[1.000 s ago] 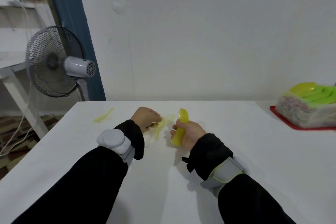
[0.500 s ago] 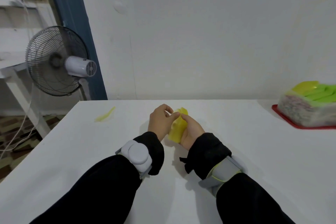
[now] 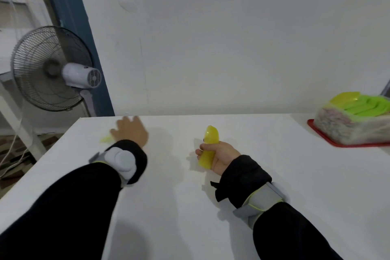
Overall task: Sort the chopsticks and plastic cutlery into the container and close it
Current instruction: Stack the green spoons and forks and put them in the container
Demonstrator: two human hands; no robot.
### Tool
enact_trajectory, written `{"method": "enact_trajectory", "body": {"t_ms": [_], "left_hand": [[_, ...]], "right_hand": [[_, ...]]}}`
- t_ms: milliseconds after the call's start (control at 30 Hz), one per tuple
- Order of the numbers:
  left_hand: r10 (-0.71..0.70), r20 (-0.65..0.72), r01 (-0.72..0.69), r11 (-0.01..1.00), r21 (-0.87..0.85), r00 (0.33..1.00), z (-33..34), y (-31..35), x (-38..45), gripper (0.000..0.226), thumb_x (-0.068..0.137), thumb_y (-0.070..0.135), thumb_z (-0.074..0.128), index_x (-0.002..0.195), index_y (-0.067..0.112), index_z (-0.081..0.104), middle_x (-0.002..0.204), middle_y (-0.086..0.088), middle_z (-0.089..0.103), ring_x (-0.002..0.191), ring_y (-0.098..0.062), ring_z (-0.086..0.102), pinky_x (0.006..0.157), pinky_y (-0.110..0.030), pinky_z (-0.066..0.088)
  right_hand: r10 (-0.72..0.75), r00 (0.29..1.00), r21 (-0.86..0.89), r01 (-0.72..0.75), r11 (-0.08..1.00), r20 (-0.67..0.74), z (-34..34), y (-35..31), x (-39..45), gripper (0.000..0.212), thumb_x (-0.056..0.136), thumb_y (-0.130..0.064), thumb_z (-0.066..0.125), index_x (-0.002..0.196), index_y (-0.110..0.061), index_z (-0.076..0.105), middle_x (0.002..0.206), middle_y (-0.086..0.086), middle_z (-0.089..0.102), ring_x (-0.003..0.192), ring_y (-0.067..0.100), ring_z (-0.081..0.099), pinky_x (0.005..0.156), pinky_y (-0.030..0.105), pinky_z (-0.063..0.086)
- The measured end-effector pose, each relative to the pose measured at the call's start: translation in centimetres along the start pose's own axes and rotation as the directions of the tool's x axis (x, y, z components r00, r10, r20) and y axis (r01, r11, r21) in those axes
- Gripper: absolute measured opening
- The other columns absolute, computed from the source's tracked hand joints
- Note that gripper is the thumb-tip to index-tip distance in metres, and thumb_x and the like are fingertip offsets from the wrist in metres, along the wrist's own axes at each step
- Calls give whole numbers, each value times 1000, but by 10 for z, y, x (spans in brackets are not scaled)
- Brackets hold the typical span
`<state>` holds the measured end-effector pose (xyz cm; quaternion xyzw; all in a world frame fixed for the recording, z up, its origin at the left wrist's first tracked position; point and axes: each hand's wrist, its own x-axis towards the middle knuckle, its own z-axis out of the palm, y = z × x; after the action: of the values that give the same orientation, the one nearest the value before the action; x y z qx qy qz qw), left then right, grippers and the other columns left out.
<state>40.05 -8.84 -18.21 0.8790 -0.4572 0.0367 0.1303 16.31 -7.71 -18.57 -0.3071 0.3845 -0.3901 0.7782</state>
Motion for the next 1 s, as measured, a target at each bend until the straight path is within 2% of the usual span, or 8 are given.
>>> {"method": "enact_trajectory", "body": {"t_ms": [100, 267, 400, 500, 633, 800, 933, 1000], "left_hand": [[-151, -13, 151, 986, 63, 988, 8, -38, 17, 28, 93, 13, 41, 116, 6, 55, 122, -18, 52, 117, -35, 45, 102, -45, 33], [-18, -72, 37, 963, 265, 997, 10, -25, 4, 21, 89, 12, 46, 101, 14, 63, 102, -7, 62, 101, -28, 57, 99, -40, 34], [167, -73, -175, 976, -130, 983, 8, 45, -16, 21, 84, 10, 51, 96, 21, 65, 108, -3, 59, 111, -28, 48, 95, -38, 31], [324, -235, -399, 699, -594, 916, -1, 108, -48, 16, 82, 7, 63, 81, 21, 69, 104, 1, 47, 106, -22, 41, 88, -24, 31], [632, -222, -490, 286, -824, 742, -18, 176, -93, 25, 77, -1, 68, 69, 23, 67, 90, 10, 45, 81, -1, 49, 71, -5, 36], [811, -201, -566, 185, -803, 550, -20, 261, -130, 29, 76, -11, 52, 78, 11, 72, 100, 11, 56, 98, -8, 54, 79, 1, 35], [833, -62, -393, 193, -899, 550, -24, 320, -150, 19, 66, 10, 53, 70, 20, 68, 109, 27, 54, 123, -8, 32, 105, -21, 27], [820, -22, -203, 115, -973, 572, -28, 352, -162, 19, 75, 6, 57, 74, 21, 68, 119, 17, 50, 120, -9, 36, 102, -26, 31]], "right_hand": [[-17, 1000, 19, 17, 1000, -21, -6, -5, -3, 16, 89, 9, 50, 85, -7, 49, 73, 8, 53, 48, 16, 59, 50, 24, 52], [17, 999, 137, -10, 991, -47, -22, -13, -8, 10, 93, -9, 53, 84, -9, 51, 68, 7, 54, 44, 18, 58, 48, 23, 52], [44, 994, 218, -22, 976, -97, -38, -22, -13, 16, 92, -25, 57, 90, -11, 52, 67, 7, 57, 45, 20, 58, 48, 24, 52], [43, 993, 224, -17, 974, -112, -54, -35, -23, 24, 91, -35, 57, 95, -11, 52, 70, 8, 57, 43, 20, 58, 47, 24, 51], [4, 994, 217, 21, 976, -112, -80, -61, -41, 34, 91, -46, 52, 95, -12, 56, 70, 6, 55, 44, 19, 56, 49, 22, 50], [-145, 987, 213, 157, 964, -69, -136, -112, -68, 21, 93, -34, 52, 96, -15, 59, 78, 3, 56, 49, 15, 60, 50, 20, 50], [-206, 977, 179, 211, 961, -48, -183, -153, -79, 8, 93, -16, 52, 100, -14, 55, 69, 2, 58, 47, 14, 60, 48, 20, 50], [-237, 969, 186, 247, 951, -73, -207, -178, -86, 10, 93, -15, 50, 87, -11, 56, 61, 2, 57, 44, 14, 58, 48, 19, 49]]}}
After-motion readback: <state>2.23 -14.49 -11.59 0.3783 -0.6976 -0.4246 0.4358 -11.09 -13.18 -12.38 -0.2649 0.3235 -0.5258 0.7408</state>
